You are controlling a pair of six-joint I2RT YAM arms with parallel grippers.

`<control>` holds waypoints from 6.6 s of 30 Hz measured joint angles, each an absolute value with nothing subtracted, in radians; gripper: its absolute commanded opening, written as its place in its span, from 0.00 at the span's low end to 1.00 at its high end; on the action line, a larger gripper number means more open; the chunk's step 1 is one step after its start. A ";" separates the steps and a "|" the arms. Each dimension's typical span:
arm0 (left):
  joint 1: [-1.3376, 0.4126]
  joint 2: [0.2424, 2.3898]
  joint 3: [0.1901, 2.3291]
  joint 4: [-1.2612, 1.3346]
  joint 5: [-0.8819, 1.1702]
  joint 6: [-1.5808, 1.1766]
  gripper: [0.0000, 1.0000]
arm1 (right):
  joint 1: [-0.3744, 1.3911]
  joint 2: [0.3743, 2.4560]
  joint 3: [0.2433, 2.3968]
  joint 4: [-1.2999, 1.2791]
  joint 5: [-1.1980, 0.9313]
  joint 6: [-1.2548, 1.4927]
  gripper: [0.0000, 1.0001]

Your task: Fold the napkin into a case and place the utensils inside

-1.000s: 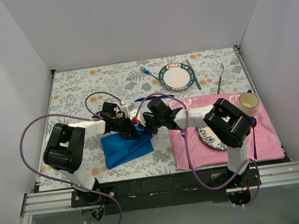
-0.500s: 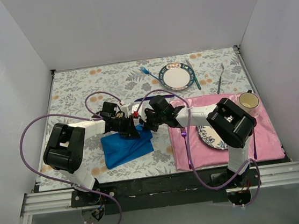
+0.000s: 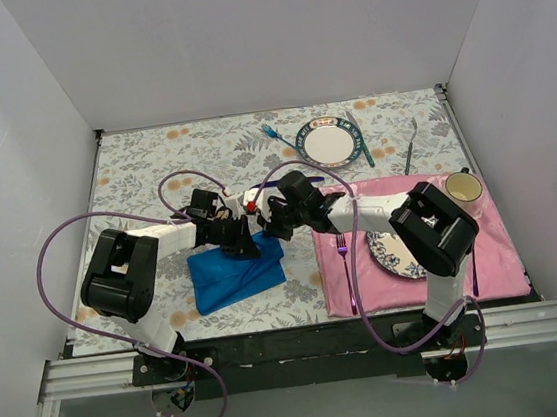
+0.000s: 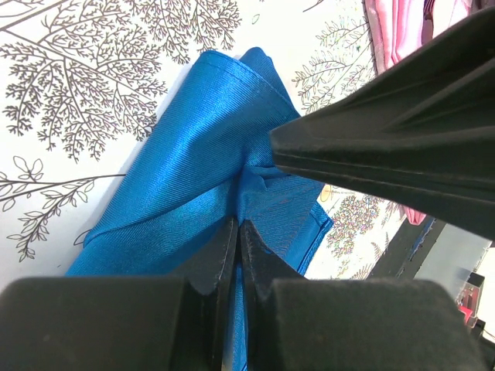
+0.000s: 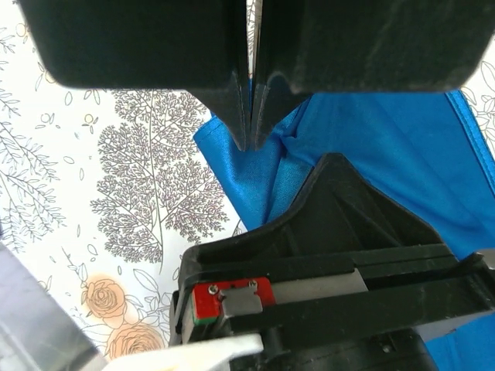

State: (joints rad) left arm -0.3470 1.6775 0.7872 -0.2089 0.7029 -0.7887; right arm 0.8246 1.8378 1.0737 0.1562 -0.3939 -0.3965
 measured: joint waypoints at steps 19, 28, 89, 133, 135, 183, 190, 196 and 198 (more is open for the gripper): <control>-0.347 1.678 0.787 -0.205 0.701 -0.793 0.00 | 0.846 1.882 1.082 0.103 -0.424 -0.455 0.36; -0.347 1.678 0.787 -0.205 0.699 -0.798 0.00 | 0.856 1.902 1.082 0.107 -0.412 -0.458 0.14; -0.347 1.771 0.923 -0.285 0.641 -0.916 0.00 | 0.838 1.852 1.071 0.115 -0.368 -0.418 0.12; -0.342 1.794 0.952 -0.285 0.654 -0.920 0.15 | 0.838 1.918 1.052 0.236 -0.342 -0.619 0.01; -0.342 1.792 0.954 -0.292 0.654 -0.915 0.26 | 0.838 1.923 1.060 0.236 -0.338 -0.619 0.01; -0.286 1.775 1.017 -0.438 0.598 -0.818 0.00 | 0.781 1.938 1.269 0.060 -0.353 -0.438 0.44; -0.282 1.804 1.028 -0.445 0.606 -0.815 0.00 | 0.722 1.990 1.442 0.035 -0.424 -0.353 0.28; -0.276 1.811 1.036 -0.445 0.613 -0.816 0.00 | 0.722 2.097 1.489 0.019 -0.428 -0.331 0.23; -0.273 1.813 1.041 -0.445 0.613 -0.816 0.00 | 0.722 2.133 1.494 0.011 -0.427 -0.334 0.22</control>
State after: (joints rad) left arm -0.2733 1.8126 1.0409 -0.4454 0.6132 -0.8162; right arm 0.7223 2.1330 1.4940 0.0109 -0.4274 -0.3344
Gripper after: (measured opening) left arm 0.012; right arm 0.236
